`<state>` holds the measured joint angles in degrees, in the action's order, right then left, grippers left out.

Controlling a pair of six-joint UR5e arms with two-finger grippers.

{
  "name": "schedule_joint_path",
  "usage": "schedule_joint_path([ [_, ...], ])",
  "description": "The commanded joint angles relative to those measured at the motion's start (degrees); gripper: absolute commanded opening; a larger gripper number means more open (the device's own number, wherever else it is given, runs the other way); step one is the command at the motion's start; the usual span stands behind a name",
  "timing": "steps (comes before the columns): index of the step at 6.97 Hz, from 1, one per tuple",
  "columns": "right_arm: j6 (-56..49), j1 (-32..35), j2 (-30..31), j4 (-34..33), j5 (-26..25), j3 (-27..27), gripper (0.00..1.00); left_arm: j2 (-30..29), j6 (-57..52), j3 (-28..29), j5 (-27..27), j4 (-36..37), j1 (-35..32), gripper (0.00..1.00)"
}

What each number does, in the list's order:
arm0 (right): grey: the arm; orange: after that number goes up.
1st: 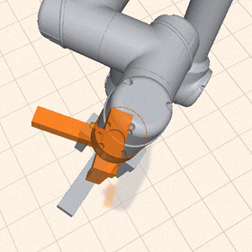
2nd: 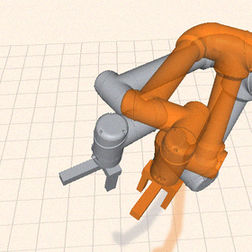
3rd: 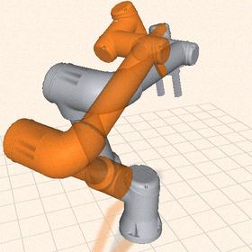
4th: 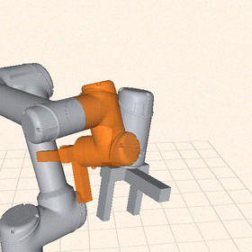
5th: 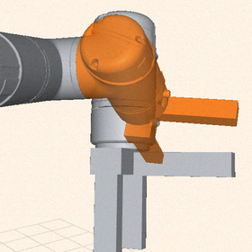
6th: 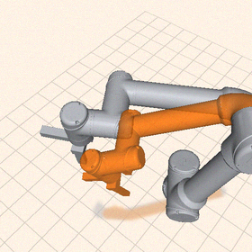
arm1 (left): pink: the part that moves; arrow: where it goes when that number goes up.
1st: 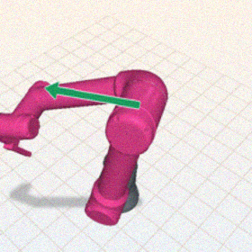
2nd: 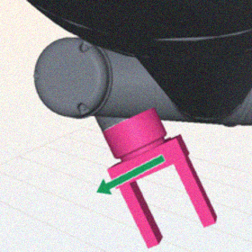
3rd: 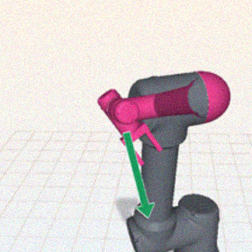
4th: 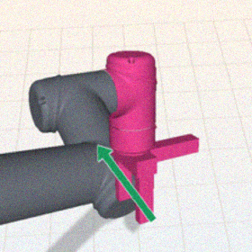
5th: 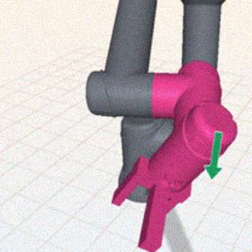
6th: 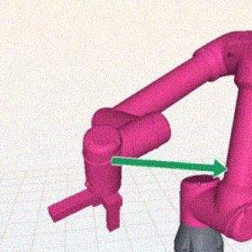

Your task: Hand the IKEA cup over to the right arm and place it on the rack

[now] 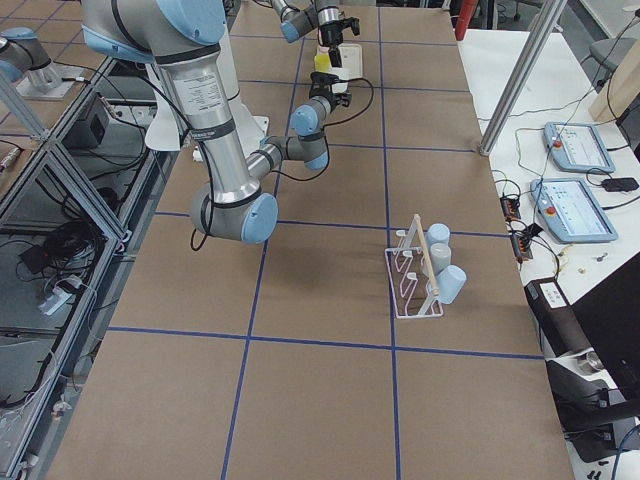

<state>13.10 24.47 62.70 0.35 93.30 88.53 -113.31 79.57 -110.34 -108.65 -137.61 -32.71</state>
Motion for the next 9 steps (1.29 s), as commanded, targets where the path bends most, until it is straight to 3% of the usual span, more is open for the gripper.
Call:
schedule_joint_path([
  [1, 0.0, 0.05, 0.23, 0.0, 0.04, -0.03, 0.32, -0.15, -0.03, -0.49, 0.02, 0.24, -0.42, 1.0],
  [3, 0.0, 0.23, 0.84, 0.0, 0.12, 0.06, 0.32, 0.11, -0.47, -0.67, -0.51, 1.29, -4.01, 1.0],
  [5, 0.0, 1.36, 5.83, -0.35, 0.56, 3.82, 0.32, 0.72, -7.72, -1.45, -7.32, 8.28, -10.66, 1.0],
  [7, 0.09, 5.47, 10.49, -5.06, 1.61, 5.68, 0.17, 9.98, -21.75, -7.05, -10.0, 12.28, -15.52, 1.0],
  [8, 0.09, 10.2, 11.38, -11.45, 7.1, 7.16, 0.15, 15.18, -26.7, -9.43, -10.26, 12.2, -17.8, 1.0],
  [9, 0.09, 17.21, 12.26, -20.3, 16.29, 9.88, 0.15, 18.45, -29.88, -10.5, -11.57, 12.02, -19.56, 1.0],
])
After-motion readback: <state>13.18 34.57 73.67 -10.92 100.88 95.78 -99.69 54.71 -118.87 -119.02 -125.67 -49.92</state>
